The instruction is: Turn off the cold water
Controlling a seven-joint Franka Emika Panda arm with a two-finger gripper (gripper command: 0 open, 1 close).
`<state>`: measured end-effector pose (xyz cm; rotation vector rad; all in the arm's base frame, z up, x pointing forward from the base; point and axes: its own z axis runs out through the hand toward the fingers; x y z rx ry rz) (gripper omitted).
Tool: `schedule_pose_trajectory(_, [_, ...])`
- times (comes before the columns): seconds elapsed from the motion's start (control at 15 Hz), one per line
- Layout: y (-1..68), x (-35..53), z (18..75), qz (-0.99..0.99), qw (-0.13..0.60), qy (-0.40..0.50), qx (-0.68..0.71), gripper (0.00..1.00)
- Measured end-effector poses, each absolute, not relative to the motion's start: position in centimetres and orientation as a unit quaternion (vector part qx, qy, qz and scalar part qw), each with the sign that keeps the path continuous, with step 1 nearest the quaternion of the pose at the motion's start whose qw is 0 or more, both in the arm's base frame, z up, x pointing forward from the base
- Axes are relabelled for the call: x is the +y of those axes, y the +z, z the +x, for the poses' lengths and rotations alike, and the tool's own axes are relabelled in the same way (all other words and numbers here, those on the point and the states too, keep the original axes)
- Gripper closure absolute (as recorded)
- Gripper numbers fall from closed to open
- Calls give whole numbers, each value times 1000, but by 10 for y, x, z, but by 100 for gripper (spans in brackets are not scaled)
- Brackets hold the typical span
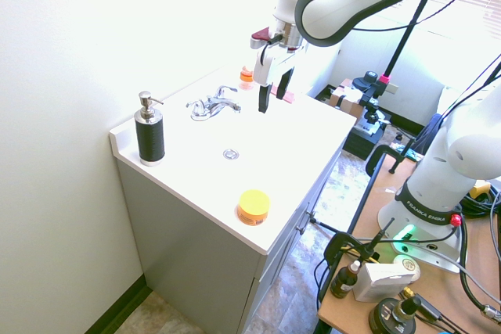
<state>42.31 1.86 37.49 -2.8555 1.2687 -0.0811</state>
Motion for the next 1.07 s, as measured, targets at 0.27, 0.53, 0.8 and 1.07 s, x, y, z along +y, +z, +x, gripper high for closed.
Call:
schedule_pose_trajectory(0.27, [374,13,430,-897,8,-44,439,0])
schedule_pose_trajectory(0.53, [368,-6,480,-863,-9,-101,495,0])
schedule_pose_trajectory(0.8, [348,-23,529,-844,-40,-125,520,0])
schedule_pose_trajectory(1.07, [324,-42,555,-836,-55,-119,532,0])
